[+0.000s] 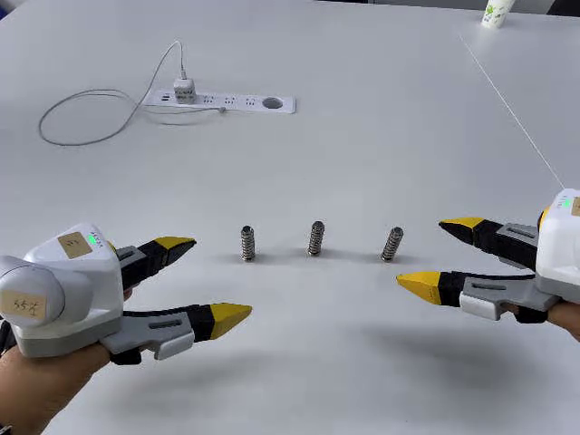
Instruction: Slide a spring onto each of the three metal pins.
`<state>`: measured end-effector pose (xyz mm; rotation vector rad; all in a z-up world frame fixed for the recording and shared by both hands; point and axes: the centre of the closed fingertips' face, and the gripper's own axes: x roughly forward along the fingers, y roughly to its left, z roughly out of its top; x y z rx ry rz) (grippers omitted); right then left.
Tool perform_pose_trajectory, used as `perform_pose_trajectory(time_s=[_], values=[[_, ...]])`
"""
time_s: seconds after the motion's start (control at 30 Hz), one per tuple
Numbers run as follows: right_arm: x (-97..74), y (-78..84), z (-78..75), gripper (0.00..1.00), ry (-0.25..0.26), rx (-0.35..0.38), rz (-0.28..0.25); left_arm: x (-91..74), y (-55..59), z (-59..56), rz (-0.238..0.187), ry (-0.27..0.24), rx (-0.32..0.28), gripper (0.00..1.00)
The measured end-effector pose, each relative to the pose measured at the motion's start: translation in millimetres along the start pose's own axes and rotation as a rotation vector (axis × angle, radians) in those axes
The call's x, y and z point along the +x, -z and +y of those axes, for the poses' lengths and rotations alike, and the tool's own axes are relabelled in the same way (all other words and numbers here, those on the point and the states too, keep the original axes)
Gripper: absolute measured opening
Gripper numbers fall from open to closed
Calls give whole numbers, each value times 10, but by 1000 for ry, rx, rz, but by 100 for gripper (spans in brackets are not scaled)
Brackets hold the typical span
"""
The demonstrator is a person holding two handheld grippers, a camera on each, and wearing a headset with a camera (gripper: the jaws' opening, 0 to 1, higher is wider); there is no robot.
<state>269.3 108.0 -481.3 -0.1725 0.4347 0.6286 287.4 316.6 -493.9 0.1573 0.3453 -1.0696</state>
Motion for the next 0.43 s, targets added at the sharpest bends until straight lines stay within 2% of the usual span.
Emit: perform_pose_trajectory(time_s=[0.43], values=[[-8,-3,11,63,0,0,2,1,-8,-22,0,2,1,69]])
